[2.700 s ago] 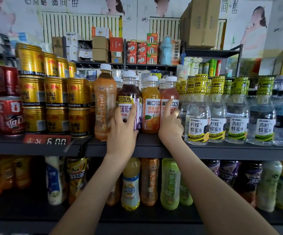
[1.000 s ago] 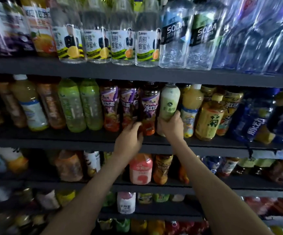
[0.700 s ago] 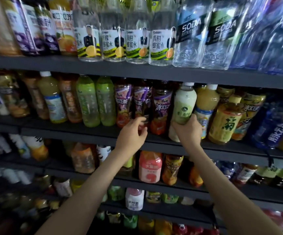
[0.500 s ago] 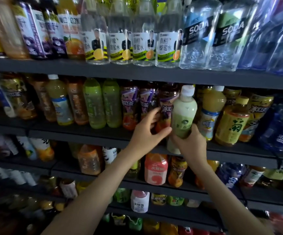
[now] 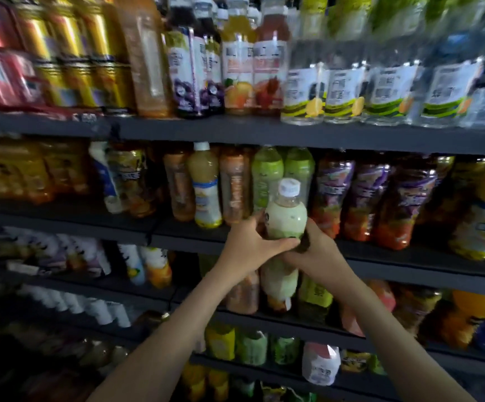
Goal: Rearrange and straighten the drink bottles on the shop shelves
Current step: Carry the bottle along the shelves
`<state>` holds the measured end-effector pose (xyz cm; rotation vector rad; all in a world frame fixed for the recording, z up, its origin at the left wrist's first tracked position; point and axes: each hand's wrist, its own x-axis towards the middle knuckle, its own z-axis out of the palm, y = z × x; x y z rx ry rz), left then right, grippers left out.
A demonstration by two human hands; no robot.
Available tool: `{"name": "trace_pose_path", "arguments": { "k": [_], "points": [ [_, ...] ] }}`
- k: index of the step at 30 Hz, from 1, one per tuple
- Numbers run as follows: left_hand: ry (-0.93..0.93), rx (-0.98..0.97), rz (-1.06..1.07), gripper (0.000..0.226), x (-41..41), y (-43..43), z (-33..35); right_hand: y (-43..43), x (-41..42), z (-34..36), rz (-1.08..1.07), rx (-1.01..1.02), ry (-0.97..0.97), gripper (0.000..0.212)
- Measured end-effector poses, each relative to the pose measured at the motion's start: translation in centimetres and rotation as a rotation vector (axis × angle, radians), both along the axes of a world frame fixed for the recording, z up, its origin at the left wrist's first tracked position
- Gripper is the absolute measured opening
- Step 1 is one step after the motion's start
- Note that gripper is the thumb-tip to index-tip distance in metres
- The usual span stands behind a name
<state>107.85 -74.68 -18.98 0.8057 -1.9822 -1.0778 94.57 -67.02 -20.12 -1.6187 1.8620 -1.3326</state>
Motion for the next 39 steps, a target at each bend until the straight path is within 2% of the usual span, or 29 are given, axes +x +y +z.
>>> {"name": "trace_pose_path", "arguments": {
  "k": [4, 6, 12, 15, 21, 26, 29, 31, 35, 39],
  "points": [
    [0.011, 0.059, -0.027, 0.044, 6.0, -4.2, 0.6, -4.3, 4.4, 0.0, 0.067, 0.063, 0.036, 0.045],
    [-0.005, 0.045, -0.055, 0.043, 8.2, -6.1, 0.9, -5.9, 6.7, 0.1, 0.054, 0.016, 0.040, 0.039],
    [-0.026, 0.048, -0.074, 0.065, 12.8, -9.5, 1.8, -9.1, 11.9, 0.5, -0.046, -0.108, -0.001, 0.045],
    [0.016, 0.040, -0.087, 0.043, 15.0, -10.2, 2.3, -10.2, 13.1, 0.7, -0.075, -0.127, -0.046, 0.046],
    [0.086, 0.033, 0.208, 0.016, 17.6, -10.8, 1.2, -10.9, 13.7, 0.3, -0.082, -0.158, -0.194, 0.054],
    [0.081, 0.043, 0.349, 0.011, 18.9, -11.5, -0.7, -11.3, 14.8, 0.2, -0.057, -0.188, -0.285, 0.054],
    [0.082, 0.021, 0.384, 0.016, 20.4, -11.6, -1.4, -12.0, 16.1, -0.1, -0.042, -0.206, -0.321, 0.056],
    [0.050, 0.007, 0.322, 0.025, 21.4, -11.7, -1.8, -12.8, 17.3, -0.3, -0.023, -0.216, -0.346, 0.056],
    [-0.159, -0.202, 0.208, 0.065, 22.5, -12.5, -1.8, -15.0, 20.3, 0.0, 0.028, -0.229, -0.316, 0.052],
    [-0.144, -0.286, 0.272, 0.070, 24.3, -15.4, -1.2, -18.3, 24.1, 0.8, 0.090, -0.219, -0.227, 0.054]
  ]
}}
